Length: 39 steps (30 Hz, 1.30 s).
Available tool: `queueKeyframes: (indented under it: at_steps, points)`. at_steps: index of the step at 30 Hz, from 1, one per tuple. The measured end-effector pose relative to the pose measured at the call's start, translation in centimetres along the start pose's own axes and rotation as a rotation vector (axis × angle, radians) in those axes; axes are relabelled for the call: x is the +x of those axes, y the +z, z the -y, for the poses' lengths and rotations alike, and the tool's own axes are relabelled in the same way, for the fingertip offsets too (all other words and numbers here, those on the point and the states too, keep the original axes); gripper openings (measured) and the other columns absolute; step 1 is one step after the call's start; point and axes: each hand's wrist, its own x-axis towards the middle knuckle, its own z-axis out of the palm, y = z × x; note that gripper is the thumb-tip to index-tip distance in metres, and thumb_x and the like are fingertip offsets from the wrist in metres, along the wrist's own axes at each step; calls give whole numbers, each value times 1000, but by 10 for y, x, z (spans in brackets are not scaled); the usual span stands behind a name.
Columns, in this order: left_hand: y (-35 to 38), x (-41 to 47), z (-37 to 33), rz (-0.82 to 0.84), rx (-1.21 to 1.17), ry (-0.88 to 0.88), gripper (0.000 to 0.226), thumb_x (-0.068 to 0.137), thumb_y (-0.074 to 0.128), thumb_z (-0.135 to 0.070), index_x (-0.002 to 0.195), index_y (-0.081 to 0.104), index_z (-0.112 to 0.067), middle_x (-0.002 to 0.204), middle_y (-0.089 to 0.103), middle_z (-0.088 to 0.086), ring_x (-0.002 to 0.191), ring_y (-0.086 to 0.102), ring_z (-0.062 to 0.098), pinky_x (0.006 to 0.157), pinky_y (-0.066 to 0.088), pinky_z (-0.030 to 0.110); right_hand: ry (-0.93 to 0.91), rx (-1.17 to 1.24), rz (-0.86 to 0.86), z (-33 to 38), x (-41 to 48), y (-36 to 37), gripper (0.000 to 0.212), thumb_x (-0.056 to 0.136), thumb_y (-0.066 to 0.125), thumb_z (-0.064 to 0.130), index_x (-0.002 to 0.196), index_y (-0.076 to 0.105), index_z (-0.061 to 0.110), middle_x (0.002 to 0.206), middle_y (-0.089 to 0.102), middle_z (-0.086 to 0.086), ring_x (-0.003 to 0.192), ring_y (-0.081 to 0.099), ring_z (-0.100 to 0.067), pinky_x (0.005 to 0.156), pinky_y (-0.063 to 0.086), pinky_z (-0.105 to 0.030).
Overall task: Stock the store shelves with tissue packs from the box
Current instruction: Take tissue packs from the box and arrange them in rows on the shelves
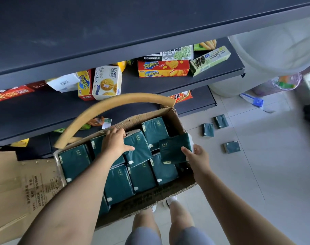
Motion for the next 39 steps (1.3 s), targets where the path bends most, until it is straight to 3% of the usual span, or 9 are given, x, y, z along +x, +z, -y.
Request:
queueKeyframes:
  at_steps: [8, 13, 17, 23, 25, 27, 30, 34, 39]
  points:
    - [-22, -31, 11, -54, -439, -60, 49, 73, 80, -28, 87, 35, -15, 78, 41, -2, 73, 40, 19, 57, 29, 32, -47, 72, 85, 32, -14, 0, 14, 87, 66, 22, 88, 58, 10, 94, 63, -20, 88, 61, -29, 87, 52, -47]
    - [-46, -56, 26, -104, -702, -107, 60, 72, 82, -19, 116, 42, -12, 112, 46, 0, 102, 47, 20, 83, 37, 29, -111, 86, 95, 56, -33, 3, 31, 87, 66, 25, 96, 59, -4, 90, 62, -26, 79, 58, -28, 82, 53, -52]
    - [-67, -80, 37, -100, -868, -155, 53, 75, 80, -22, 120, 53, -12, 111, 60, 0, 101, 58, 20, 88, 44, 30, -188, 103, 145, 70, -46, 4, 36, 85, 68, 29, 95, 62, -4, 85, 60, -24, 78, 58, -30, 74, 50, -40]
    - [-115, -126, 43, -379, -1095, -201, 34, 77, 78, -25, 100, 56, -13, 101, 66, 5, 80, 64, 21, 77, 52, 35, -266, 209, 140, 120, -74, -1, 38, 85, 70, 24, 93, 57, -11, 86, 60, -14, 79, 63, -22, 57, 53, -19]
    - [-130, -145, 42, -448, -1149, -173, 30, 79, 76, -26, 98, 56, -14, 96, 66, 4, 81, 65, 23, 65, 50, 30, -325, 222, 173, 140, -87, -4, 24, 86, 69, 22, 80, 62, 0, 85, 64, -16, 75, 63, -20, 62, 57, -24]
    - [-145, -165, 40, -518, -1220, -121, 22, 81, 74, -22, 92, 56, -16, 90, 65, 2, 76, 64, 17, 54, 47, 23, -358, 225, 208, 158, -101, -8, 29, 85, 70, 27, 76, 60, 2, 93, 63, -28, 82, 63, -26, 82, 57, -42]
    - [-165, -199, 38, -616, -1276, -80, 21, 81, 74, -23, 94, 59, -18, 90, 65, -2, 77, 62, 12, 66, 51, 26, -411, 224, 285, 181, -126, -13, 34, 85, 69, 30, 90, 61, -3, 105, 63, -30, 96, 65, -41, 88, 52, -53]
    - [-187, -239, 39, -731, -1413, -19, 20, 83, 72, -18, 97, 59, -13, 99, 66, 4, 85, 63, 15, 68, 49, 26, -474, 258, 349, 212, -165, -18, 26, 91, 61, 27, 78, 56, 5, 87, 63, -10, 82, 64, -21, 63, 54, -22]
    - [-221, -292, 37, -914, -1534, 29, 28, 84, 71, -16, 106, 55, -8, 102, 65, 7, 91, 65, 21, 74, 53, 28, -571, 391, 436, 252, -216, -25, 24, 94, 58, 20, 72, 52, 11, 86, 62, -5, 79, 60, -12, 75, 53, -25]
